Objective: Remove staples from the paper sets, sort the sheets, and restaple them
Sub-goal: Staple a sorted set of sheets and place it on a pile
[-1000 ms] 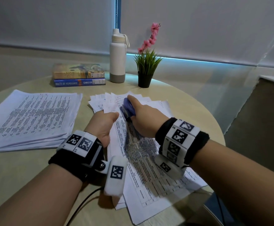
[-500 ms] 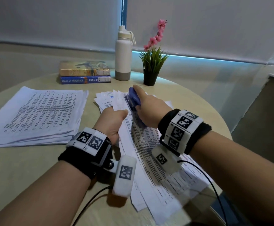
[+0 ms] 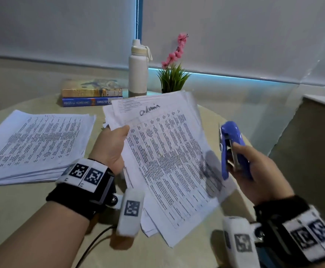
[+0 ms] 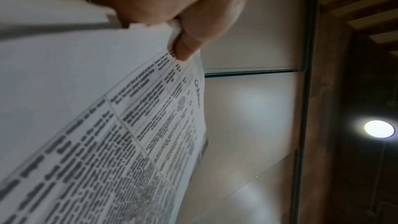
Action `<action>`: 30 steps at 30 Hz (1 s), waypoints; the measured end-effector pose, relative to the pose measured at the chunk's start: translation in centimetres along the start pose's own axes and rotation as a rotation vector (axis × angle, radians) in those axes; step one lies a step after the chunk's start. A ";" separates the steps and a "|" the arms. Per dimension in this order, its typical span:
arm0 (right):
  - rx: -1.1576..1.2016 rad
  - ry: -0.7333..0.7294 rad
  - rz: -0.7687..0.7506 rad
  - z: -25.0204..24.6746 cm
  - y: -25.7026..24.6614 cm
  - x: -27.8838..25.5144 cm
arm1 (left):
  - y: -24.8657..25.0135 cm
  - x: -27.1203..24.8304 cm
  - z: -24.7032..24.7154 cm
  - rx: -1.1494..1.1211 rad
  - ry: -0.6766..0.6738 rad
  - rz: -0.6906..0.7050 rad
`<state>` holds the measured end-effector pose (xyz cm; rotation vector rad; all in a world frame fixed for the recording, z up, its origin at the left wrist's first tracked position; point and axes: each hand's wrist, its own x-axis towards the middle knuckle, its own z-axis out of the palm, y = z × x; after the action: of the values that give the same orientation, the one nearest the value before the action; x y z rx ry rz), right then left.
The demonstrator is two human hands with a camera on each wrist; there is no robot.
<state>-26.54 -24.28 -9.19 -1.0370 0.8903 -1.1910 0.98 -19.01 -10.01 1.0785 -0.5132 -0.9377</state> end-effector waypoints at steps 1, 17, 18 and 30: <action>0.023 0.044 0.004 -0.9 0.3 -0.8 | 0.2 0.0 -0.1 -0.020 0.005 0.005; 0.169 -0.140 -0.081 -2.4 0.5 -3.0 | 3.4 -4.4 0.2 -0.081 0.010 0.107; 0.117 -0.176 -0.116 -2.9 -0.1 -2.9 | 4.1 -4.5 -0.3 0.003 0.089 0.192; -0.435 -0.651 0.041 -2.3 -3.2 0.1 | 4.2 -5.5 5.7 1.196 -0.513 0.269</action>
<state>-29.61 -24.87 -6.84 -1.6252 0.6485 -0.5566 -4.63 -16.64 -3.42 1.7476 -1.7347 -0.6151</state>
